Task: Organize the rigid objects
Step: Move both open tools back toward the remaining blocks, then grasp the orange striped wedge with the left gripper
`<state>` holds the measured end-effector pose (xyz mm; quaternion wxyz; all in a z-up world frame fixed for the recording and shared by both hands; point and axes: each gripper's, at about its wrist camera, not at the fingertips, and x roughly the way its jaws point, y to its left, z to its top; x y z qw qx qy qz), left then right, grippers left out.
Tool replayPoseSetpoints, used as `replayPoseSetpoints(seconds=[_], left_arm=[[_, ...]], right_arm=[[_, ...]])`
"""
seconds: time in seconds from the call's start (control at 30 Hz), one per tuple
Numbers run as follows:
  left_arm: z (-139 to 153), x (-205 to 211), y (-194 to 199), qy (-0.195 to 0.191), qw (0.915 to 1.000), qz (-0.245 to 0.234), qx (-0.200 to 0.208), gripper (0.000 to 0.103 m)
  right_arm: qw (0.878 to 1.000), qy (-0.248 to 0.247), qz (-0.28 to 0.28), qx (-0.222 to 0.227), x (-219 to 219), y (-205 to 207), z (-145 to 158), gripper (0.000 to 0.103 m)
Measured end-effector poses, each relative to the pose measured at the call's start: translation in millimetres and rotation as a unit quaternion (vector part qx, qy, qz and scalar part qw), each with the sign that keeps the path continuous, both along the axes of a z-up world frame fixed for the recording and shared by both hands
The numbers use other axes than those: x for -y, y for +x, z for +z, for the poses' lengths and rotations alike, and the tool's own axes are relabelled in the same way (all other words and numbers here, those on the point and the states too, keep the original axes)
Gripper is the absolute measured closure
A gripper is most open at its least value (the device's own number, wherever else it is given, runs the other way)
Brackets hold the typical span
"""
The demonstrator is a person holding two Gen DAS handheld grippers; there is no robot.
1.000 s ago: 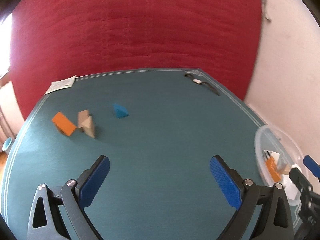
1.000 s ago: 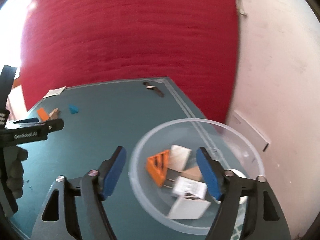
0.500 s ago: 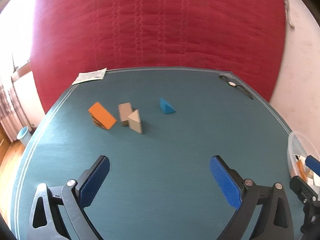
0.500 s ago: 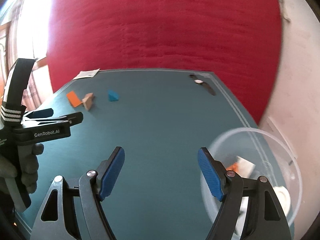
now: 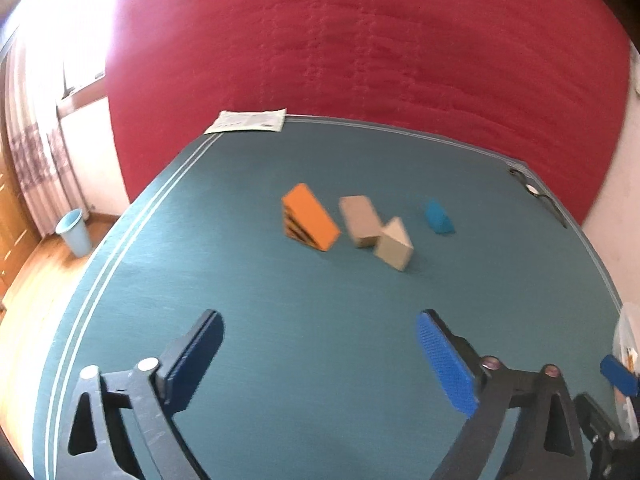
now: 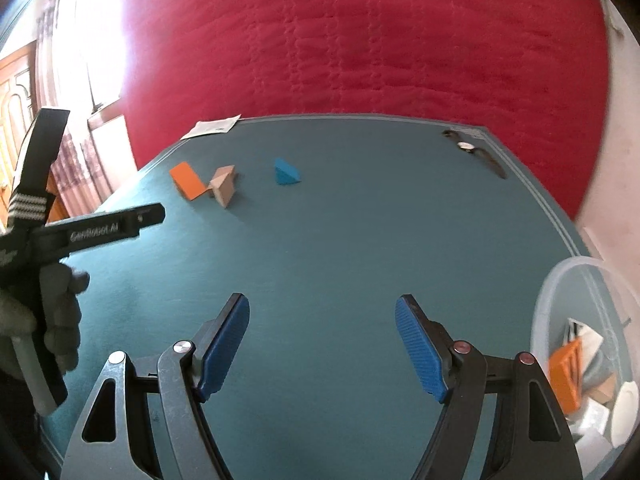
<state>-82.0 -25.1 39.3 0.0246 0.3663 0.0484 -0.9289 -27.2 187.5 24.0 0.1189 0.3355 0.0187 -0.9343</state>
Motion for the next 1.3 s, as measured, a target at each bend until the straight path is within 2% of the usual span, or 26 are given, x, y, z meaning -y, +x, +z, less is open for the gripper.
replayPoseSetpoints(seconds=[0.1,0.2,0.73,0.97,1.13,1.3], left_arm=[[-1,11,-8,0.000,0.9999,0.011,0.010,0.018],[-2,20,-19,0.002,0.9996,0.020,0.018,0.022],[-6,12,-79,-0.006,0.9973,0.061,0.041,0.022],[-12,13,-107,0.004,0.9937,0.098,0.053,0.022],[-19,17,-115,0.003,0.9922,0.109,0.061,0.021],[-20,23,-109,0.006,0.9934,0.099,0.058,0.021]], right_arm=[[1.000,-0.002,0.008,0.005,7,-3,-3,0.027],[1.000,-0.006,0.013,0.009,12,-5,-6,0.027],[0.999,-0.023,0.016,0.032,12,-17,-20,0.027],[0.998,-0.041,0.016,0.045,7,-21,-24,0.027],[0.997,-0.052,0.015,0.048,3,-22,-25,0.027],[0.997,-0.058,0.014,0.049,1,-23,-26,0.027]])
